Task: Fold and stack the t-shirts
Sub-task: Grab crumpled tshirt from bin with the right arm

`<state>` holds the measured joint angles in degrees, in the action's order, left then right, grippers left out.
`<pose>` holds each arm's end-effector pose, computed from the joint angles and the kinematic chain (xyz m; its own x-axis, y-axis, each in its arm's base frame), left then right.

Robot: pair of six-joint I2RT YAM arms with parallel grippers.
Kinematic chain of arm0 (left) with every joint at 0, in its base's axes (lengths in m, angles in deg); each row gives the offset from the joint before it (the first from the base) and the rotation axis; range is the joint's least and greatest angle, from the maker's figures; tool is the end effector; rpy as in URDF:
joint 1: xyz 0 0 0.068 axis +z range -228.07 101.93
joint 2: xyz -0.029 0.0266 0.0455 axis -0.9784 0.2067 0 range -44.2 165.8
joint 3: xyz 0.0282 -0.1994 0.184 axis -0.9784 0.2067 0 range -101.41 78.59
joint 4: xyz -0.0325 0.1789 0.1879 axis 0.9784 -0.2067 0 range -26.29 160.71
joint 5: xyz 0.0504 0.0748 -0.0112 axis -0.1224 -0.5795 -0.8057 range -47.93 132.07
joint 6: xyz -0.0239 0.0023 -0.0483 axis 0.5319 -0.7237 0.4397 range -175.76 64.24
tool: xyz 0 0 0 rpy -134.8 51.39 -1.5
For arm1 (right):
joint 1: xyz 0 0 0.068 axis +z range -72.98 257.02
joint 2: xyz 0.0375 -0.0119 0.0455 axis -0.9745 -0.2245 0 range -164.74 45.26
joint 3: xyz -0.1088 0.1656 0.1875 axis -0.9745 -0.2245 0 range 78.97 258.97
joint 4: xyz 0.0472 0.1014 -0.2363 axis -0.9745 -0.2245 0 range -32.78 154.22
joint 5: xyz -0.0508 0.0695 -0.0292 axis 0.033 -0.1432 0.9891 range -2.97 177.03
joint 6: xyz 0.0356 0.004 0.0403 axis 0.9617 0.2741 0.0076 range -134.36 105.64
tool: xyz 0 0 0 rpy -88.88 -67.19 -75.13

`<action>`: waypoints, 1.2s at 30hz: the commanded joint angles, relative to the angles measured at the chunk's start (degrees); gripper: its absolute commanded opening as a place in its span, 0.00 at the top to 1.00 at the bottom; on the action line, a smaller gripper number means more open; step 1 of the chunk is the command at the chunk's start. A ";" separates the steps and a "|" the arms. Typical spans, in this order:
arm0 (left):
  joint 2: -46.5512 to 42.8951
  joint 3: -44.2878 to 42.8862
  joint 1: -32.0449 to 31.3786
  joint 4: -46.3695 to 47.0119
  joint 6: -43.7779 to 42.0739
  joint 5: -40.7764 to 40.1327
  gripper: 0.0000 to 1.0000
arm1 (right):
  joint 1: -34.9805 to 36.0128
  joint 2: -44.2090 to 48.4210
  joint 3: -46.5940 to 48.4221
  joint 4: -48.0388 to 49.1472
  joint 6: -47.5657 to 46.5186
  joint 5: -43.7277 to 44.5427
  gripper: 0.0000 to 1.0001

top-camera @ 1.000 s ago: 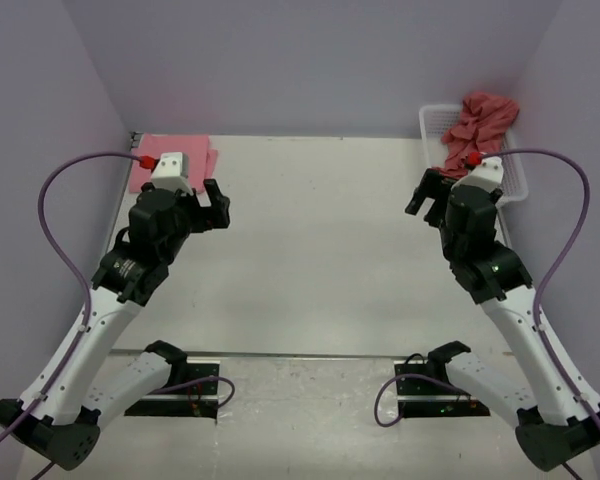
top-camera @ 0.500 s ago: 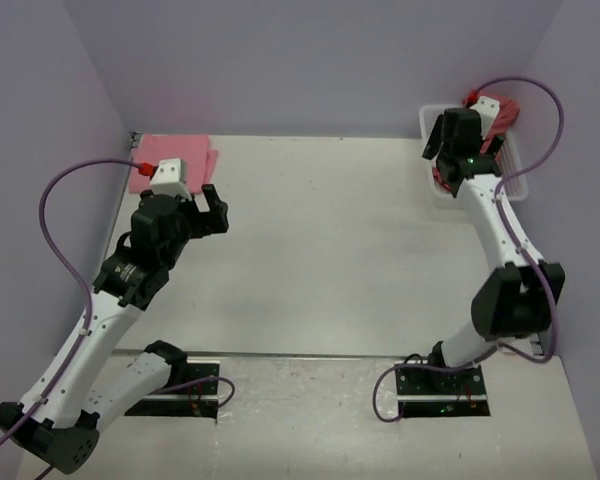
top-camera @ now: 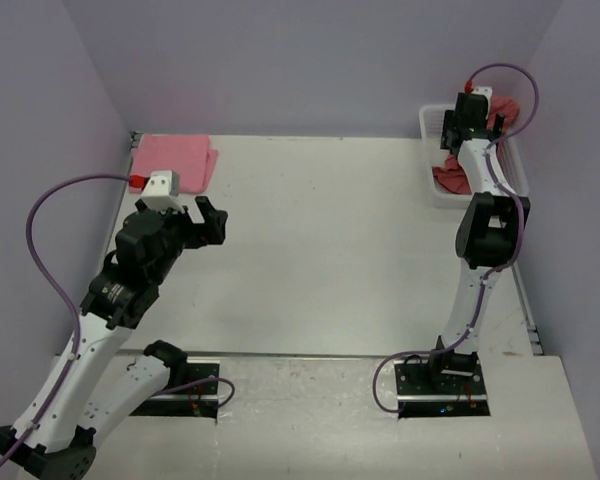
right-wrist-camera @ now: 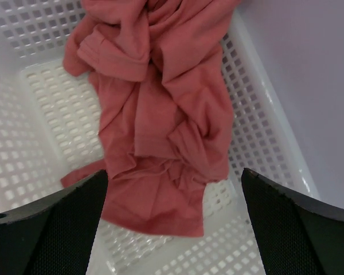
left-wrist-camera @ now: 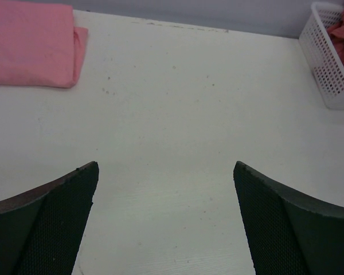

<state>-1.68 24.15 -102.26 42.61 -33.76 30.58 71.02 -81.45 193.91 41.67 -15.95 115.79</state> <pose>0.1465 -0.0580 0.3708 -0.3208 -0.2583 -0.9112 0.1154 0.9443 -0.3083 0.5122 -0.0713 0.2746 -0.5740 0.0361 -0.8181 0.4712 0.8316 -0.2939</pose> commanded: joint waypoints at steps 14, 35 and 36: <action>-0.16 -3.31 -0.07 -5.39 -2.75 -0.37 0.00 | -7.54 -15.66 18.65 -3.82 -10.46 -7.13 0.06; 3.71 -0.52 -0.07 -3.55 -1.43 -2.32 0.00 | -7.36 -9.79 16.74 2.32 -5.63 -5.81 1.00; 3.62 0.37 -0.07 -2.93 -1.17 -2.23 0.00 | -6.66 -8.30 16.03 3.90 -4.67 -6.86 1.00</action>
<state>2.02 21.79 -102.26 37.83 -35.36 27.89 63.13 -97.04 209.40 39.49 -23.23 110.00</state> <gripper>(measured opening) 0.997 0.041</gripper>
